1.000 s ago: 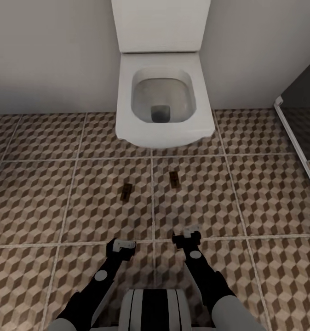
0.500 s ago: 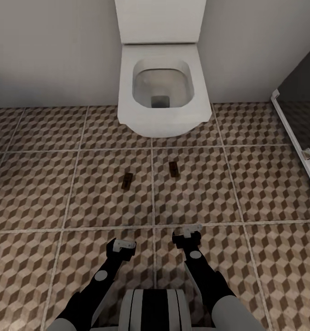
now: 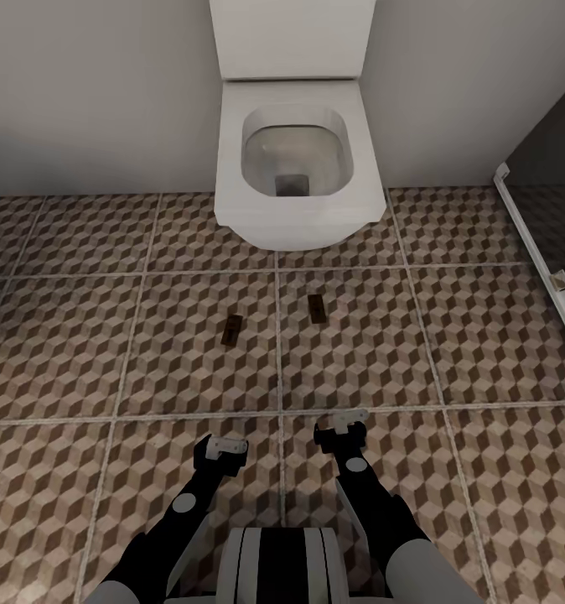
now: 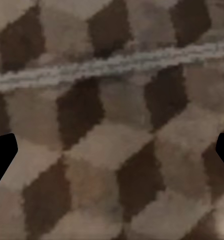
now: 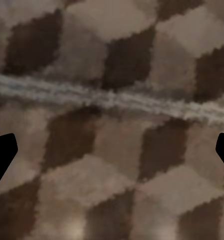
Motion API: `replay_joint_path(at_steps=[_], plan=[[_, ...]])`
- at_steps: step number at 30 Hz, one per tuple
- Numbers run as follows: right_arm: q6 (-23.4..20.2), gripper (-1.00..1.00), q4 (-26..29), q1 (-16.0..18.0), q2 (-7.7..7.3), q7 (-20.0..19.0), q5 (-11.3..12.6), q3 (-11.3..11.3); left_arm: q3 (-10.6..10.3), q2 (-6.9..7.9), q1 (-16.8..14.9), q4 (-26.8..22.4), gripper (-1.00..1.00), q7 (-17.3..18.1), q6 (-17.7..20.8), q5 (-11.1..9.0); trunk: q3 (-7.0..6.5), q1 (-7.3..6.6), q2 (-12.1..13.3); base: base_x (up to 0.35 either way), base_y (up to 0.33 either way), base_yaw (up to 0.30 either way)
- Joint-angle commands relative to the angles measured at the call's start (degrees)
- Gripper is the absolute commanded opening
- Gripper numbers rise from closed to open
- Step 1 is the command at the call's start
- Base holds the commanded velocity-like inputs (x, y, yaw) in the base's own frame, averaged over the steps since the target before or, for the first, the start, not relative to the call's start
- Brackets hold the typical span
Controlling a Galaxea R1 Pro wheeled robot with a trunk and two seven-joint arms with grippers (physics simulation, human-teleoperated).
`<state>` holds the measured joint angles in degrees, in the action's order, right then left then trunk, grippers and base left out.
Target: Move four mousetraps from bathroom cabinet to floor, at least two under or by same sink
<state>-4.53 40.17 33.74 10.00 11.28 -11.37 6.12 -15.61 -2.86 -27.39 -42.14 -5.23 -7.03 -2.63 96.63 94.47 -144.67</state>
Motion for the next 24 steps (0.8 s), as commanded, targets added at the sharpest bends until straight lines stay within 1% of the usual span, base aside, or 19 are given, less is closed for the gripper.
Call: replay_joint_path(at_steps=[1,24], plan=[[-0.48,1.00,0.07,0.01,0.00,0.32,-0.59,0.10,-0.29,0.03,-0.03,0.04,1.00,-0.46,-0.19,-0.27,-0.20,-0.03,0.00,0.000,0.000,0.000],[-0.48,1.00,0.08,0.01,0.00,0.32,-0.59,0.05,-0.62,0.00,-0.03,0.04,1.00,-0.49,-0.29,-0.27,-5.29,-0.63,0.31,0.000,0.000,0.000]])
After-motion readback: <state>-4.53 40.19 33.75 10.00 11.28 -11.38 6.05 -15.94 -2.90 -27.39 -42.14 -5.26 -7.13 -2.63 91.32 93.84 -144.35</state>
